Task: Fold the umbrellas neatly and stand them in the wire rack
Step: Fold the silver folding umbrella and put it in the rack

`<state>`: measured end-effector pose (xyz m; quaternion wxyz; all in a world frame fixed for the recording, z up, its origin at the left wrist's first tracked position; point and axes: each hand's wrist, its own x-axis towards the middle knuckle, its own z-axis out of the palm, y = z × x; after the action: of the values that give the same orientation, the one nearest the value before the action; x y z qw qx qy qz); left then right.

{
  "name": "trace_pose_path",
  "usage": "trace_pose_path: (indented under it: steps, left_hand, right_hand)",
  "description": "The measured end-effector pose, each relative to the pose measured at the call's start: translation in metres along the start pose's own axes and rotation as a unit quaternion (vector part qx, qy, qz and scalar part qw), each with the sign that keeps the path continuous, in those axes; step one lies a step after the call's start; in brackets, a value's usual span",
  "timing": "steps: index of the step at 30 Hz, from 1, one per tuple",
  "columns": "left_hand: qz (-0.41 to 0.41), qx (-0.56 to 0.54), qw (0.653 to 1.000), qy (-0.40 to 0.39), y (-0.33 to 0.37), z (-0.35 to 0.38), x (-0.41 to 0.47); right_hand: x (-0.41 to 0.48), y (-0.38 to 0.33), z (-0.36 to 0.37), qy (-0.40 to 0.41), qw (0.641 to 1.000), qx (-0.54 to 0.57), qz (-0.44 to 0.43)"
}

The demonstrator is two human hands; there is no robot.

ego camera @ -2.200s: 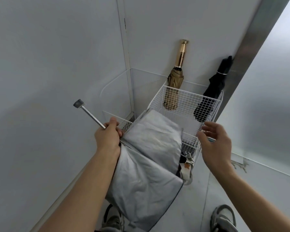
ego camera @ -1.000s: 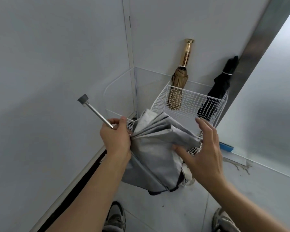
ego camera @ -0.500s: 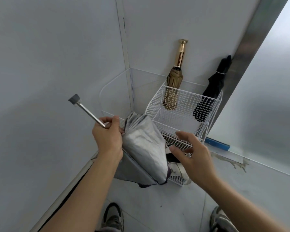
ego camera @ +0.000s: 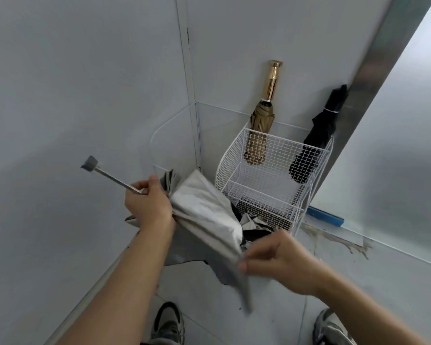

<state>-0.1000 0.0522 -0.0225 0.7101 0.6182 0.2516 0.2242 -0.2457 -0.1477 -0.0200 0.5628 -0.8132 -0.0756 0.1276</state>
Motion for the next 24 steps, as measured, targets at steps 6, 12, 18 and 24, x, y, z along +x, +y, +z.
trace_pose_path:
  steps: [6, 12, 18, 24]
  left_hand:
    - [-0.004, 0.025, 0.995, -0.097, 0.006, -0.001, -0.003]
    - [-0.018, -0.01, 0.964, -0.267, 0.011, 0.006, -0.039]
    - [-0.009, -0.008, 0.969, -0.247, 0.006, 0.008, -0.045]
    - [0.012, 0.028, 0.993, -0.114, 0.0, 0.004, -0.018]
  right_hand:
    - [-0.001, 0.004, 0.002, 0.111, 0.993, -0.012, 0.044]
    - [0.013, 0.018, -0.021, 0.279, 0.958, -0.016, 0.066]
    - [0.015, 0.021, -0.015, 0.362, 0.932, 0.002, -0.014]
    - [0.011, 0.023, -0.004, 0.4, 0.876, -0.218, -0.16]
